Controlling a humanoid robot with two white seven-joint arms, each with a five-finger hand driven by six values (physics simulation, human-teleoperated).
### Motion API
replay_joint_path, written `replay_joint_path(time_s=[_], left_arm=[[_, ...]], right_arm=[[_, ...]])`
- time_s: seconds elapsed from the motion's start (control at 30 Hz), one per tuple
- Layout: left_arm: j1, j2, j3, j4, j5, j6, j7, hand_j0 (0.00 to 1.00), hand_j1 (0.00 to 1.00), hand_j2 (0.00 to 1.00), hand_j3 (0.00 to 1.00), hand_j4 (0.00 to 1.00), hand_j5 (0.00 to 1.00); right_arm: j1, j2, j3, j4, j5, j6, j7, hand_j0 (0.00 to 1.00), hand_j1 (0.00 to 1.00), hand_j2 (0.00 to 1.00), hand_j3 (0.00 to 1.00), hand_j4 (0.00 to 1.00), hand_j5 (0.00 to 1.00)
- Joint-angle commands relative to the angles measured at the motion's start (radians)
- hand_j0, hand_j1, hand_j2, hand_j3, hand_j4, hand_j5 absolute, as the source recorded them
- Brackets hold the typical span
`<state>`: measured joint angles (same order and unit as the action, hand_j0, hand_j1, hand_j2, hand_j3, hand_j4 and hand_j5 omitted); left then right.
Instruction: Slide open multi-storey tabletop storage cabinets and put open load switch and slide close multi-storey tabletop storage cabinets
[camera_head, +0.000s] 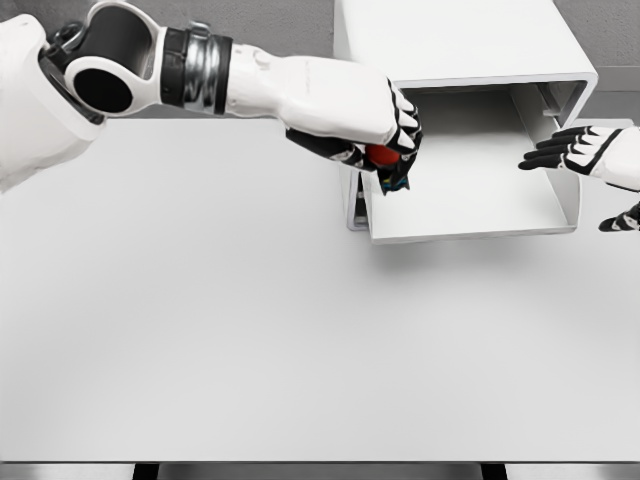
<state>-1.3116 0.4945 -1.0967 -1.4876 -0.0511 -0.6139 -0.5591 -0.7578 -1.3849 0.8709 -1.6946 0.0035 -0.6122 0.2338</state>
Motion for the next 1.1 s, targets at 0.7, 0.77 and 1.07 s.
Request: replay_joint_path(time_s=[0.7, 0.77, 1.07], left_arm=[[-0.014, -0.143, -0.025, 0.165, -0.079, 0.003, -0.002, 0.43, 0.43, 0.43, 0.43, 0.43, 0.43], [-0.014, -0.145, -0.025, 0.182, -0.081, 0.003, -0.002, 0.43, 0.43, 0.43, 0.43, 0.43, 0.43], [-0.009, -0.168, -0.049, 0.217, -0.093, 0.003, -0.005, 0.43, 0.43, 0.43, 0.43, 0.43, 0.43]], right_arm=[[0.005, 0.041, 0.042, -0.014, -0.005, 0.001, -0.001, 0.95, 0.95, 0.95, 0.95, 0.95, 0.95], [0.005, 0.040, 0.042, -0.014, -0.005, 0.001, -0.002, 0.95, 0.95, 0.95, 0.95, 0.95, 0.95], [-0.031, 0.015, 0.043, -0.014, -0.007, 0.001, -0.017, 0.97, 0.97, 0.97, 0.97, 0.97, 0.97]])
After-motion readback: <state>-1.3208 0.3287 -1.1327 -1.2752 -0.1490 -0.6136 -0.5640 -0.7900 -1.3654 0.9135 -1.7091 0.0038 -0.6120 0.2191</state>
